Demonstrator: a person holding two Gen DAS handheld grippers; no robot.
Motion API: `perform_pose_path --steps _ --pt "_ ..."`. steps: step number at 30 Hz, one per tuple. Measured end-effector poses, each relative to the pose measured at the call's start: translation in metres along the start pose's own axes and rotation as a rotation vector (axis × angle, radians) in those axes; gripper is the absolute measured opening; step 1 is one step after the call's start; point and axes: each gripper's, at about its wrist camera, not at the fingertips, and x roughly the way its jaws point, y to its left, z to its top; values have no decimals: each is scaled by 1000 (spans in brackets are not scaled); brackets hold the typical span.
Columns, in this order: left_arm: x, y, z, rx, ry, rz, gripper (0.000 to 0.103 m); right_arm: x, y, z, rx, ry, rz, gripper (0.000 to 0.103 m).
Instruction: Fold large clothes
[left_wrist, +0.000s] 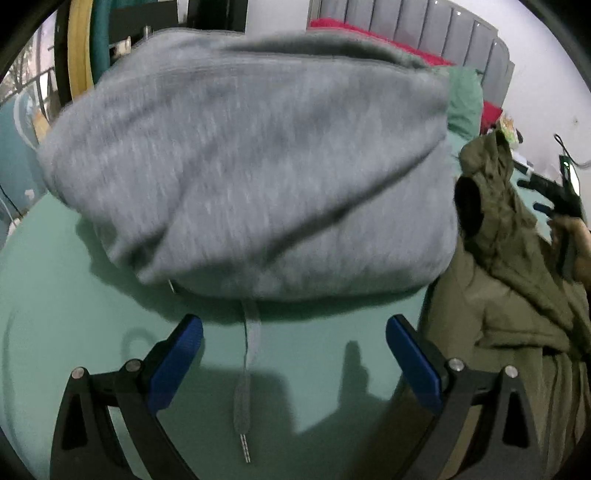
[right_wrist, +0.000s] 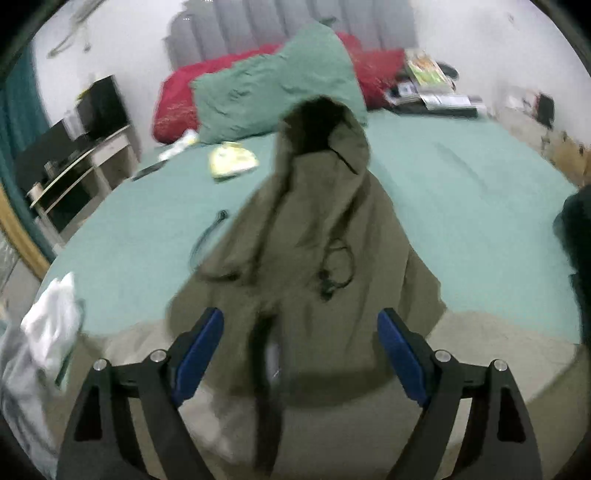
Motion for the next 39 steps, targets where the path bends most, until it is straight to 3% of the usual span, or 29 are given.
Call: perform_pose_path --steps 5,7,8,9,14,17,22,24,26,28,29,30,32,35,39 --pt "27 4 -14 -9 69 51 100 60 -13 32 -33 44 -57 83" --pt "28 -1 -14 31 49 72 100 81 -17 36 -83 85 -64 45" --pt "27 -2 -13 33 46 67 100 80 -14 34 -113 63 -99 25" --pt "27 -3 -13 27 47 62 100 76 -12 34 -125 51 -80 5" --pt "24 0 -13 -7 58 67 100 3 2 28 -224 -104 -81 4" --pt "19 4 -9 -34 64 44 100 -67 26 9 -389 -174 -74 4" --pt "2 2 -5 -70 59 -9 100 -164 62 -86 -753 -171 -66 4" --pt "-4 0 -4 -83 63 -40 100 -190 68 -143 -908 -126 -93 4" --pt "-9 -5 -5 -67 60 -53 100 -205 60 -191 -986 -41 -93 5" --pt "-11 -13 -8 -42 65 -59 100 -214 43 -223 -972 78 -60 9" --pt "-11 -18 -10 -31 69 -62 100 -219 33 -237 -951 117 -59 18" --pt "-12 -21 -13 -22 71 -61 100 -225 26 -242 -931 136 -56 40" --pt "-9 -23 -15 -5 88 -60 100 -246 10 -243 -853 133 -8 68" --pt "-6 -15 -14 -26 109 -63 100 -268 -12 -211 -739 89 16 71" --pt "4 -14 -7 -38 105 -45 99 -268 -48 -137 -546 -14 -31 74"
